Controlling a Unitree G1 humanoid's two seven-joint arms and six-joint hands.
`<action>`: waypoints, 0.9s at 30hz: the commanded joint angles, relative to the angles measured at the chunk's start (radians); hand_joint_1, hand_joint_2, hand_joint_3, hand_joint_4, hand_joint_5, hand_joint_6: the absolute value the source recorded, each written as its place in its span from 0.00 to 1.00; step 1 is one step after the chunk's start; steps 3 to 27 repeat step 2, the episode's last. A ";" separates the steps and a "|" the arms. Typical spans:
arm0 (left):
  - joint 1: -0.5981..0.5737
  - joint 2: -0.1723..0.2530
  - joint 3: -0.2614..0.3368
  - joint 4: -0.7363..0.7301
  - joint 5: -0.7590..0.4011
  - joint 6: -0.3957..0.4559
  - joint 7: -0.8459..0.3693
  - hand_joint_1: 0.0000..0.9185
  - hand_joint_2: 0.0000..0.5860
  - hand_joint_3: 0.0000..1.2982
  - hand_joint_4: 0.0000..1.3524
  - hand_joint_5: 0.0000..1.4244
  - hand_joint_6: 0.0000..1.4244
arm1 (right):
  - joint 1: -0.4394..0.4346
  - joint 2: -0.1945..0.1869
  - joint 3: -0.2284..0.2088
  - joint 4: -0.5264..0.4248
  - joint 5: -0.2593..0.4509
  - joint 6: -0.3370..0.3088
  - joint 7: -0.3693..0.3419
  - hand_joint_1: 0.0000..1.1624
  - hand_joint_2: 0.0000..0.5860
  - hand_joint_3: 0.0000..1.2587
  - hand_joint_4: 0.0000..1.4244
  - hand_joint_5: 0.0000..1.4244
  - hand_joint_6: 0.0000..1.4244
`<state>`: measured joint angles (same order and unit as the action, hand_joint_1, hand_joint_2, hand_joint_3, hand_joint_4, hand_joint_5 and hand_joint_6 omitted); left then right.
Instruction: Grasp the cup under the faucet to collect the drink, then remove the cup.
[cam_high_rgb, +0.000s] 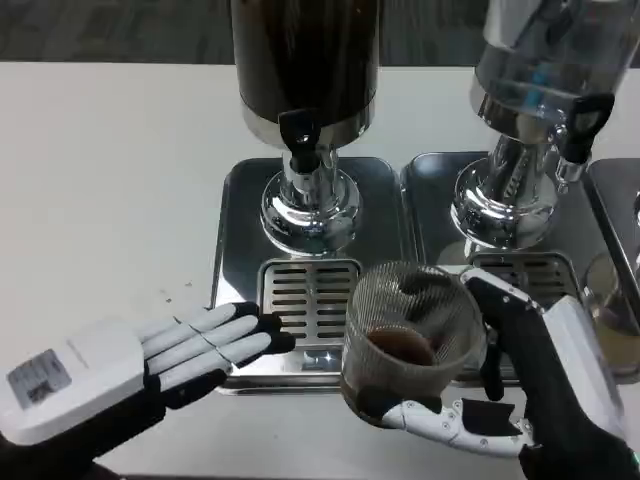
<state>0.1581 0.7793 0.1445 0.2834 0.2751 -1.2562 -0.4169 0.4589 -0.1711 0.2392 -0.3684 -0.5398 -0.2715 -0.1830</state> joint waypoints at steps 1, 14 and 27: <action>0.013 0.017 -0.005 -0.013 -0.003 0.006 0.020 0.00 0.16 0.05 0.00 0.00 0.05 | -0.005 0.002 -0.006 -0.037 0.018 -0.043 -0.002 0.67 0.51 0.44 0.46 0.66 0.93; 0.013 0.017 -0.006 -0.013 -0.005 0.007 0.020 0.00 0.16 0.05 0.00 0.00 0.05 | -0.006 0.002 -0.006 -0.036 0.020 -0.042 -0.001 0.67 0.51 0.44 0.46 0.66 0.93; 0.013 0.017 -0.006 -0.013 -0.005 0.007 0.020 0.00 0.16 0.05 0.00 0.00 0.05 | -0.006 0.002 -0.006 -0.036 0.020 -0.042 -0.001 0.67 0.51 0.44 0.46 0.66 0.93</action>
